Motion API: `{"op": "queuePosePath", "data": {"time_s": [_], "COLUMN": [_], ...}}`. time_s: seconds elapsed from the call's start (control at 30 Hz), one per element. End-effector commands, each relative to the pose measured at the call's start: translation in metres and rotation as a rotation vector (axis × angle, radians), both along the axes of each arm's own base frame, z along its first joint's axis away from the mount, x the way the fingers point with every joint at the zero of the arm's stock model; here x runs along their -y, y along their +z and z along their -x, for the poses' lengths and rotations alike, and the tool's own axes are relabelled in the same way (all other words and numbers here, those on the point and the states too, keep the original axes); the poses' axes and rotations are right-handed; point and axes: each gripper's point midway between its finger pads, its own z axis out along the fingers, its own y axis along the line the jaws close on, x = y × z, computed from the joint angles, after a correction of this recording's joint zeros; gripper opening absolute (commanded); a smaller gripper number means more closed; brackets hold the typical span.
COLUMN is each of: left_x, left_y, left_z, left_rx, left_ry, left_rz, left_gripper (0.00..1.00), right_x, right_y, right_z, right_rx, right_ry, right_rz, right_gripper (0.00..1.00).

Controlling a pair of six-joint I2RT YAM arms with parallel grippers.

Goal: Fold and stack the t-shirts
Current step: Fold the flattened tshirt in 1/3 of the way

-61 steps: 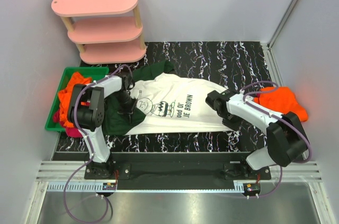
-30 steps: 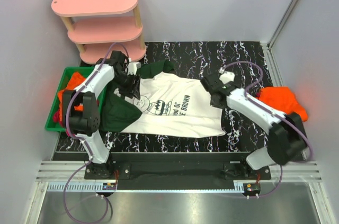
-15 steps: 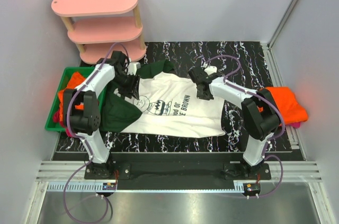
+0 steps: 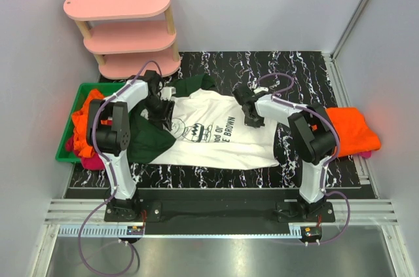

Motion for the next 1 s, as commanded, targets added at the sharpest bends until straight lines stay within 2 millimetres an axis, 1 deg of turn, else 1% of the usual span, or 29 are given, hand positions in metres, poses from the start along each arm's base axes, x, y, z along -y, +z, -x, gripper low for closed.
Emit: {"op": "queuePosePath", "data": {"time_s": [0.0, 0.07, 0.1, 0.17, 0.2, 0.23, 0.27, 0.3, 0.33, 0.37, 0.4, 0.43, 0.5, 0.53, 0.57, 0.6, 0.63, 0.7, 0.8, 0.83, 0.87, 0.9, 0.93, 0.97], "left_x": [-0.003, -0.004, -0.004, -0.004, -0.004, -0.004, -0.003, -0.002, -0.002, -0.001, -0.001, -0.001, -0.001, 0.0, 0.0, -0.001, -0.001, 0.0, 0.005, 0.008, 0.01, 0.013, 0.016, 0.018], "left_y": [0.012, 0.013, 0.014, 0.016, 0.016, 0.018, 0.018, 0.019, 0.018, 0.018, 0.019, 0.018, 0.019, 0.017, 0.017, 0.019, 0.016, 0.02, 0.032, 0.036, 0.044, 0.048, 0.051, 0.058], "left_z": [-0.013, -0.013, -0.013, -0.012, -0.011, -0.011, -0.011, -0.011, -0.01, -0.011, -0.012, -0.013, -0.017, -0.018, -0.02, -0.023, -0.025, -0.03, -0.031, -0.031, -0.031, -0.027, -0.025, -0.021], "left_rx": [0.051, 0.05, 0.052, 0.052, 0.051, 0.05, 0.048, 0.046, 0.043, 0.042, 0.043, 0.042, 0.047, 0.044, 0.045, 0.052, 0.049, 0.062, 0.084, 0.093, 0.11, 0.109, 0.115, 0.129], "left_ry": [-0.005, -0.008, -0.009, -0.009, -0.008, -0.008, -0.007, -0.007, -0.008, -0.004, -0.004, -0.001, 0.004, 0.005, 0.008, 0.01, 0.013, 0.015, 0.016, 0.011, 0.008, 0.002, -0.015, -0.028], "left_rz": [-0.011, -0.016, -0.016, -0.016, -0.016, -0.012, -0.009, -0.001, 0.0, 0.0, 0.003, 0.003, 0.0, 0.0, -0.002, -0.006, -0.01, -0.005, 0.029, 0.043, 0.057, 0.078, 0.087, 0.095], "left_gripper": [0.47, 0.47, 0.47, 0.47, 0.47, 0.47, 0.47, 0.47, 0.47, 0.47, 0.47, 0.47, 0.47, 0.47, 0.47, 0.47, 0.47, 0.47, 0.47, 0.47, 0.47, 0.47, 0.47, 0.47], "right_x": [0.011, 0.023, 0.028, 0.037, 0.046, 0.051, 0.055, 0.063, 0.066, 0.07, 0.079, 0.08, 0.092, 0.093, 0.094, 0.095, 0.094, 0.091, 0.088, 0.083, 0.081, 0.078, 0.074, 0.066], "right_y": [-0.012, -0.015, -0.021, -0.025, -0.025, -0.026, -0.026, -0.026, -0.021, -0.025, -0.025, -0.018, -0.024, -0.015, -0.022, -0.022, -0.022, -0.021, -0.001, 0.019, 0.03, 0.042, 0.064, 0.074], "right_z": [-0.015, -0.02, -0.02, -0.024, -0.028, -0.031, -0.036, -0.04, -0.049, -0.053, -0.059, -0.071, -0.081, -0.096, -0.1, -0.105, -0.114, -0.117, -0.119, -0.121, -0.121, -0.121, -0.117, -0.114], "right_rx": [-0.025, -0.043, -0.061, -0.081, -0.085, -0.092, -0.097, -0.103, -0.09, -0.101, -0.105, -0.083, -0.096, -0.067, -0.078, -0.081, -0.079, -0.087, -0.029, 0.035, 0.065, 0.092, 0.133, 0.149], "right_ry": [-0.06, -0.093, -0.107, -0.136, -0.158, -0.158, -0.165, -0.174, -0.18, -0.186, -0.197, -0.202, -0.218, -0.223, -0.224, -0.217, -0.212, -0.204, -0.21, -0.199, -0.192, -0.184, -0.171, -0.143], "right_rz": [0.009, 0.015, 0.021, 0.021, 0.02, 0.026, 0.032, 0.037, 0.039, 0.045, 0.048, 0.04, 0.041, 0.03, 0.033, 0.036, 0.037, 0.028, 0.003, -0.02, -0.033, -0.049, -0.065, -0.072], "right_gripper": [0.0, 0.0, 0.0, 0.0, 0.0, 0.0, 0.0, 0.0, 0.0, 0.0, 0.0, 0.0, 0.0, 0.0, 0.0, 0.0, 0.0, 0.0, 0.01, 0.03, 0.07, 0.19, 0.25, 0.3]}}
